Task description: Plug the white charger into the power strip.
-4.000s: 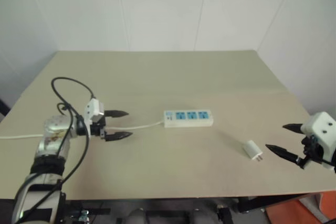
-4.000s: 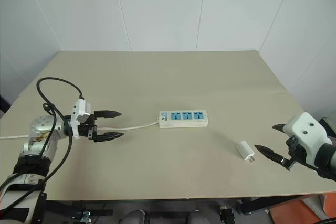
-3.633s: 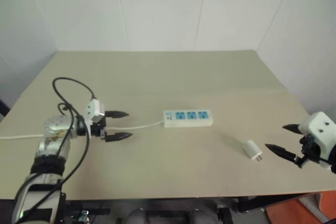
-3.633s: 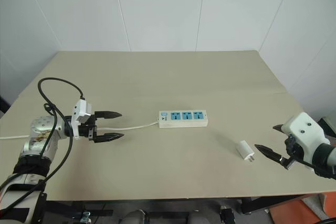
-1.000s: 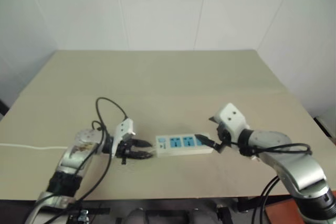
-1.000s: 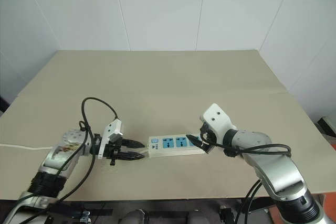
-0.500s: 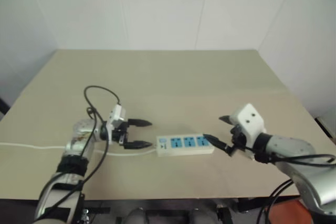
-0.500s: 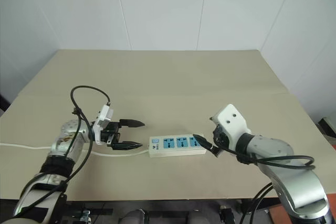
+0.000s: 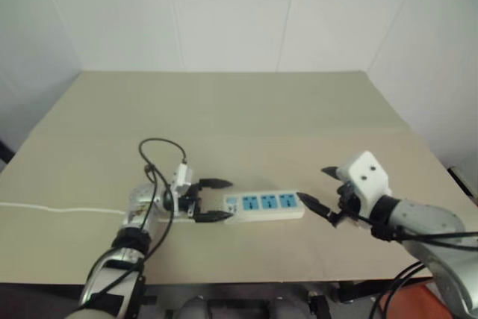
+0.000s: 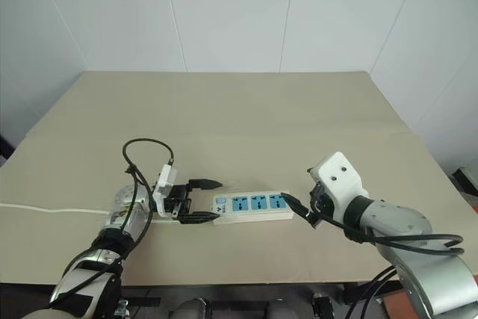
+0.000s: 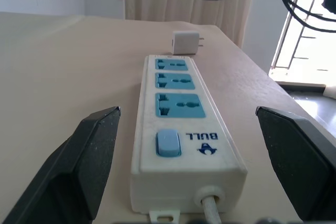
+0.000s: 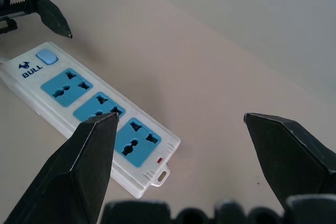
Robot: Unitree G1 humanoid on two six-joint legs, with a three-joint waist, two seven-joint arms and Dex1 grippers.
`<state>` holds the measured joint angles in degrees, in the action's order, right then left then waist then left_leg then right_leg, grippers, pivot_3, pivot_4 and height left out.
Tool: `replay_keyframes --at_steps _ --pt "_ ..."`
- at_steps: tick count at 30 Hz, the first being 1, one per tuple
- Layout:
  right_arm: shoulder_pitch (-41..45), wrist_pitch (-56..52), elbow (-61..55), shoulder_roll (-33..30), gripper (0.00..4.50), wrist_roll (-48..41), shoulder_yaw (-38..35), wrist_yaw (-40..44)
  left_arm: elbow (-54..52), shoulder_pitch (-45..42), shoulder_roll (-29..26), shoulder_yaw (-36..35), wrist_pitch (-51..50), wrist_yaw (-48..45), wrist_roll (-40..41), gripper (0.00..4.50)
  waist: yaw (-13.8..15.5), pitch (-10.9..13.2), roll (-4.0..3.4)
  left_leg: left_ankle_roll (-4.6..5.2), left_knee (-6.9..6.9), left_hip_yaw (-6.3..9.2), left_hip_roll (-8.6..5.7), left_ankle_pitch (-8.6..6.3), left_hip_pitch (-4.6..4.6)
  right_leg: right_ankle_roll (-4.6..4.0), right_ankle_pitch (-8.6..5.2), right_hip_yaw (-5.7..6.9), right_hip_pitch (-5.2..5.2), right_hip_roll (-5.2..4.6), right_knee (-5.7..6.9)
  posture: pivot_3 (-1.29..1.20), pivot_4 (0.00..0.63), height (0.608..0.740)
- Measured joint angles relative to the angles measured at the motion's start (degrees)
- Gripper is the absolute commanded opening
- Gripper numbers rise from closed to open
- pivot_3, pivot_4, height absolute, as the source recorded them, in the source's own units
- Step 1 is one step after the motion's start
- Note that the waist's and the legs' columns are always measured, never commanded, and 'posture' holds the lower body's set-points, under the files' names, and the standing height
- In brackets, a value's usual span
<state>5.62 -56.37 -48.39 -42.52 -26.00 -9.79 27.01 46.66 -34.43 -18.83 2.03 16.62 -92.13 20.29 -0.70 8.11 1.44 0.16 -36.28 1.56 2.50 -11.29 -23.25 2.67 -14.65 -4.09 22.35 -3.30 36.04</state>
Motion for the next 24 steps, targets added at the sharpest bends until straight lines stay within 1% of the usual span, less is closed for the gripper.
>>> replay_keyframes --at_steps 6,11,20,21,22,24 --pt "-1.2 0.0 -0.2 0.0 4.5 0.4 -0.1 -0.1 5.2 -0.4 1.0 -0.6 6.3 0.2 -1.4 4.49 -0.1 0.0 0.0 0.0 0.01 0.0 0.0 0.0 0.02 0.0 0.0 -0.01 0.0 0.0 0.0 0.0 0.15 0.74" --pt "-1.1 0.0 -0.2 0.0 4.5 0.6 -0.1 -0.1 8.1 -0.7 2.3 -1.3 10.7 2.2 -2.9 4.49 0.0 0.0 -0.02 0.0 0.01 0.0 0.0 0.0 0.05 0.0 0.0 -0.01 -0.04 0.0 0.0 0.0 0.15 0.74" --pt "-0.9 0.2 0.1 0.0 4.5 1.7 0.1 -0.1 9.5 -1.2 3.7 -2.2 12.0 2.6 -3.4 4.49 0.0 0.0 -0.06 0.0 0.01 0.0 0.0 0.0 0.06 0.01 -0.01 -0.01 -0.05 0.0 -0.01 0.0 0.15 0.74" --pt "-0.8 0.3 0.2 0.0 4.5 1.8 0.1 -0.1 9.6 -1.3 3.7 -2.2 12.1 2.5 -3.5 4.11 0.0 -0.1 -0.07 0.0 0.01 0.0 0.0 0.0 0.07 0.01 -0.01 0.0 -0.05 0.0 0.0 0.0 0.15 0.74" --pt "-0.7 0.3 0.3 0.0 4.5 2.0 0.1 -0.1 9.7 -1.4 3.7 -2.2 12.1 2.1 -3.6 3.91 0.0 -0.1 -0.08 0.0 0.01 0.0 0.0 0.0 0.07 0.01 -0.01 -0.01 -0.05 0.0 -0.01 0.0 0.15 0.74" --pt "-0.4 0.4 0.6 0.0 4.5 2.2 0.1 -0.1 10.0 -1.4 3.7 -2.2 11.9 1.3 -3.7 3.39 -0.1 -0.1 -0.08 0.0 0.01 0.0 0.0 0.0 0.09 0.01 -0.01 -0.01 -0.07 0.0 0.0 0.0 0.15 0.74"
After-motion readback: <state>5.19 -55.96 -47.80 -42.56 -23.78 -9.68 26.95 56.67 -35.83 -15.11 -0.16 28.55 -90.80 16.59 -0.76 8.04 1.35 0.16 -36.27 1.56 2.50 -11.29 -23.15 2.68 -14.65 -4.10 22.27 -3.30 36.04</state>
